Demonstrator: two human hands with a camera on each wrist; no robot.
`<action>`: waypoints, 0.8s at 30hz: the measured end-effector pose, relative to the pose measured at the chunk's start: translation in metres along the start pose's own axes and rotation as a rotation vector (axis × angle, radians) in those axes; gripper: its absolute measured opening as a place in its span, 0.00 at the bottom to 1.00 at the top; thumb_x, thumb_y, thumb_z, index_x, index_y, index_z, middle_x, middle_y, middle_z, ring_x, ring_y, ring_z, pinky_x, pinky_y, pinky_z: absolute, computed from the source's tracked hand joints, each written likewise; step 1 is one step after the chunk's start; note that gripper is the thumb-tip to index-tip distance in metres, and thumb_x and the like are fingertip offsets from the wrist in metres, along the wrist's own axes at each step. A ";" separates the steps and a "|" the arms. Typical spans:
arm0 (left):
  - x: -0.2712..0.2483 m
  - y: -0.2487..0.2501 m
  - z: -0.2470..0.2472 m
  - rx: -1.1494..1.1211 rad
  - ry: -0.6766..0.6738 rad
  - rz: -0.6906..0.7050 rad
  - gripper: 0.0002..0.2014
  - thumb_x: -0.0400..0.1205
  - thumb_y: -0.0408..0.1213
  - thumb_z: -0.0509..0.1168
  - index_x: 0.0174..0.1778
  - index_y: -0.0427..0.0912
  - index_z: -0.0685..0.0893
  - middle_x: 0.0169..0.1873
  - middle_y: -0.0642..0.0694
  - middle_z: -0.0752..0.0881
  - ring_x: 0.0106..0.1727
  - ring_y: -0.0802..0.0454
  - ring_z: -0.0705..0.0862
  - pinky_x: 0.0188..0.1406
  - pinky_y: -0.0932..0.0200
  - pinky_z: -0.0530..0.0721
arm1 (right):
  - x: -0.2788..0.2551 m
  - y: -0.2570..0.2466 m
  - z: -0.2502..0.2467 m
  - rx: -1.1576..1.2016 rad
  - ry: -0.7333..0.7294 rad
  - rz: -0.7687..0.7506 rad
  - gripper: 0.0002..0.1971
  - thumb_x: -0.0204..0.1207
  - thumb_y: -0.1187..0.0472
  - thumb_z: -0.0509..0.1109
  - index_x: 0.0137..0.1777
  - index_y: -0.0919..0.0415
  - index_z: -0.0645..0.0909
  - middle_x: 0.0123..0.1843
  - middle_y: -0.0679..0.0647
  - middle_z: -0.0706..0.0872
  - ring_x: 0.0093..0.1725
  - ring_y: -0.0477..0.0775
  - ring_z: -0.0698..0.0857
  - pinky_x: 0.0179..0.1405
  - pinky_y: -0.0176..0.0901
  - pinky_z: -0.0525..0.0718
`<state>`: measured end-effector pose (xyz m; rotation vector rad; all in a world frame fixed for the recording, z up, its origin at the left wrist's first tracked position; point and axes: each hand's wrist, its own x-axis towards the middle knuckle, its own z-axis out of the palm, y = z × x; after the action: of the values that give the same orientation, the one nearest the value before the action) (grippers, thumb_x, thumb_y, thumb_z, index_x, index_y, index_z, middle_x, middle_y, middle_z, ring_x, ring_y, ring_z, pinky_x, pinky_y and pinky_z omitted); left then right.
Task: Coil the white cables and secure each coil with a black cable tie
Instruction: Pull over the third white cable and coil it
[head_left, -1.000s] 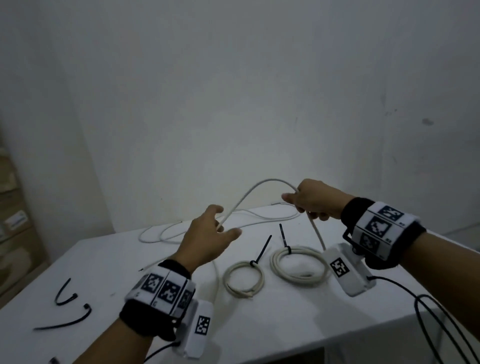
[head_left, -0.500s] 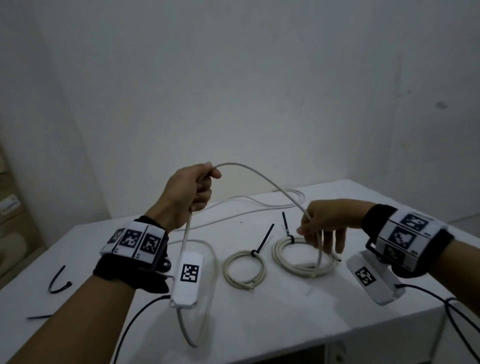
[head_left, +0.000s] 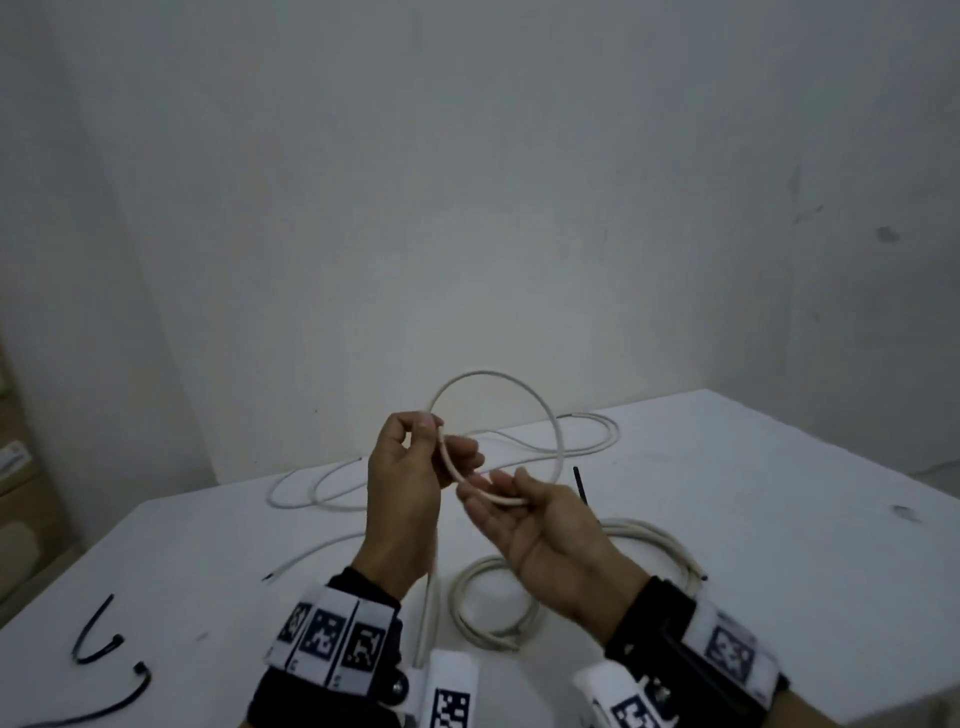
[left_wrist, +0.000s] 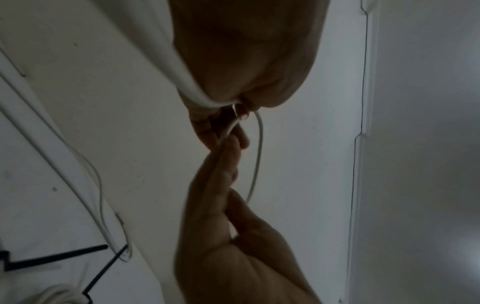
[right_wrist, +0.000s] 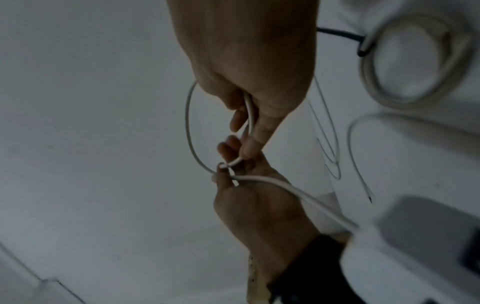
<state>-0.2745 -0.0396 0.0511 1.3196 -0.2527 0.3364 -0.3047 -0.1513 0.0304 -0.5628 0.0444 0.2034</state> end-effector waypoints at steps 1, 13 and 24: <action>0.000 0.002 0.000 -0.021 0.037 0.004 0.10 0.88 0.38 0.54 0.44 0.40 0.76 0.22 0.46 0.79 0.25 0.51 0.79 0.26 0.58 0.81 | -0.002 0.007 0.002 -0.020 -0.036 0.025 0.14 0.85 0.63 0.57 0.44 0.72 0.78 0.40 0.70 0.90 0.36 0.62 0.91 0.34 0.48 0.91; 0.004 0.014 -0.017 -0.118 0.085 -0.035 0.13 0.89 0.41 0.53 0.49 0.38 0.80 0.22 0.45 0.77 0.20 0.53 0.72 0.16 0.60 0.75 | -0.020 0.014 0.012 -0.404 -0.061 -0.019 0.09 0.79 0.64 0.66 0.41 0.70 0.81 0.31 0.62 0.86 0.27 0.54 0.87 0.25 0.38 0.86; -0.006 0.012 -0.013 -0.135 0.118 -0.022 0.19 0.88 0.47 0.54 0.41 0.38 0.80 0.22 0.48 0.78 0.23 0.55 0.75 0.21 0.62 0.78 | -0.011 0.026 0.018 -0.185 -0.009 -0.026 0.10 0.80 0.64 0.66 0.44 0.73 0.83 0.31 0.62 0.89 0.27 0.53 0.88 0.27 0.38 0.88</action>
<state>-0.2847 -0.0254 0.0569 1.1640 -0.1591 0.3710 -0.3210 -0.1224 0.0326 -0.7466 0.0092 0.1861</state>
